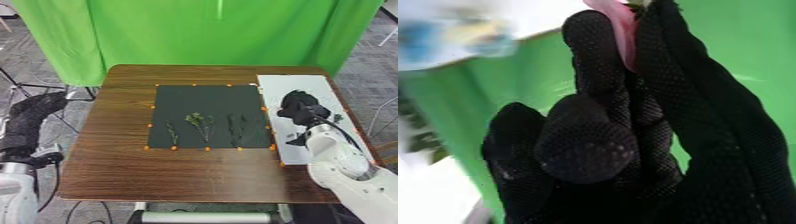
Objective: Arrange flowers
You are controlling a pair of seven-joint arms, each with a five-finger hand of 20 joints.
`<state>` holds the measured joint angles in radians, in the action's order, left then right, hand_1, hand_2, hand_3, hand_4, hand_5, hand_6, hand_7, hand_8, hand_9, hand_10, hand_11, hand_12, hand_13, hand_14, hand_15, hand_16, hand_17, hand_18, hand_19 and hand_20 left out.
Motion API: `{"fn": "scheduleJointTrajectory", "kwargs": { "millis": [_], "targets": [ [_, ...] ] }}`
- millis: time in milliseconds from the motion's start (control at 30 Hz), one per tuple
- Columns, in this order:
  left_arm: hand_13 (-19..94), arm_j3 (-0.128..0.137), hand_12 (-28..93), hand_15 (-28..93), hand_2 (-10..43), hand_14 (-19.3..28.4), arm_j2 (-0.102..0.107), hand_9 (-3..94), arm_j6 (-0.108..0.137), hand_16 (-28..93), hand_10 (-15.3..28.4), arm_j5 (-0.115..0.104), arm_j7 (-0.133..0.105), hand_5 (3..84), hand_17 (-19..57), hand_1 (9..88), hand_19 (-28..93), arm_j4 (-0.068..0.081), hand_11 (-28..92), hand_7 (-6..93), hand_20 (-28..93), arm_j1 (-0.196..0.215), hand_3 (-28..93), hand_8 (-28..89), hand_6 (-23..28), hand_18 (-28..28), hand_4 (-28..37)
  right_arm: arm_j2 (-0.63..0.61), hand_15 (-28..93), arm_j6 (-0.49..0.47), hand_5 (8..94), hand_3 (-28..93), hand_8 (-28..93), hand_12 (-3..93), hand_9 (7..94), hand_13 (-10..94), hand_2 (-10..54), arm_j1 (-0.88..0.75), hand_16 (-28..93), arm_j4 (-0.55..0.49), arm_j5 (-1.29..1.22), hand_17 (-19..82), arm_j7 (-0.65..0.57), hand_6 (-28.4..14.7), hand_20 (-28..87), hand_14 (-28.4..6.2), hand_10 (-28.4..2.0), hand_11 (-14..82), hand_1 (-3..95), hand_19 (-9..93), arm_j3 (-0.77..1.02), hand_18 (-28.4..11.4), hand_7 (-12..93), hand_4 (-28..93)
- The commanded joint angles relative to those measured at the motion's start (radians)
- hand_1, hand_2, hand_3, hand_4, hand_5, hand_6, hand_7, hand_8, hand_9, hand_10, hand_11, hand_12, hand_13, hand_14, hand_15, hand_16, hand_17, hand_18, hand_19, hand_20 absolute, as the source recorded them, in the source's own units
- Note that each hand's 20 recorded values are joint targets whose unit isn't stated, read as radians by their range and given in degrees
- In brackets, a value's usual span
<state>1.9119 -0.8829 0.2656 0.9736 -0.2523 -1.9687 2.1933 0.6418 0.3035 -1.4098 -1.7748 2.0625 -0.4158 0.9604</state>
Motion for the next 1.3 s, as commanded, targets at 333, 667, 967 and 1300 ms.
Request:
{"fn": "scheduleJointTrajectory", "kwargs": {
  "millis": [333, 667, 967, 1300],
  "targets": [
    [39, -0.053, 15, 18, -3.6, 16.5, 0.004, 47.9, 0.049, 3, 13.3, -0.068, -0.034, 48.3, 6.2, 32.9, 7, 0.015, 27, 22.3, 14, -0.016, 64, -9, 3.3, 10.1, -15.1, 0.51, 64, -0.205, 70.5, 58, 18, 47.0, 85.6, 89, -9.5, 0.517, 33, 0.143, 0.031, 63, 0.256, -0.6, 57, -1.3, -10.7, 9.1, 59.7, 93, -0.457, -12.2, 35, -16],
    [39, -0.068, 15, 18, -4.7, 16.4, 0.015, 48.0, 0.045, 3, 13.1, -0.062, -0.03, 48.3, 6.2, 33.4, 7, -0.006, 27, 22.4, 14, -0.014, 64, -9, 3.4, 10.0, -14.6, 0.592, 64, -0.323, 70.1, 59, 17, 47.0, 83.8, 88, -9.5, 0.565, 33, 0.215, 0.124, 63, 0.338, 0.1, 57, -1.1, -10.3, 7.9, 59.4, 93, -0.562, -12.0, 36, -16],
    [39, -0.086, 15, 18, -4.8, 16.4, 0.03, 47.9, 0.035, 3, 13.1, -0.048, -0.027, 48.3, 6.2, 33.4, 7, -0.003, 27, 22.3, 14, -0.04, 64, -9, 3.5, 10.0, -14.5, 0.613, 64, -0.38, 70.2, 59, 15, 46.6, 80.4, 87, -9.5, 0.582, 32, 0.269, 0.196, 62, 0.315, 0.5, 57, -0.8, -10.3, 7.1, 59.1, 93, -0.592, -11.5, 37, -17],
    [39, -0.113, 15, 18, -4.9, 16.4, 0.035, 47.9, 0.022, 3, 13.1, -0.039, -0.025, 48.2, 6.1, 33.4, 7, 0.008, 27, 22.3, 14, -0.066, 64, -9, 3.5, 10.0, -14.4, 0.625, 66, -0.396, 70.2, 59, 15, 43.5, 73.1, 85, -9.5, 0.578, 33, 0.353, 0.291, 61, 0.325, 0.9, 56, -0.7, -10.6, 7.3, 58.5, 93, -0.592, -11.0, 37, -18]
  ]
}}
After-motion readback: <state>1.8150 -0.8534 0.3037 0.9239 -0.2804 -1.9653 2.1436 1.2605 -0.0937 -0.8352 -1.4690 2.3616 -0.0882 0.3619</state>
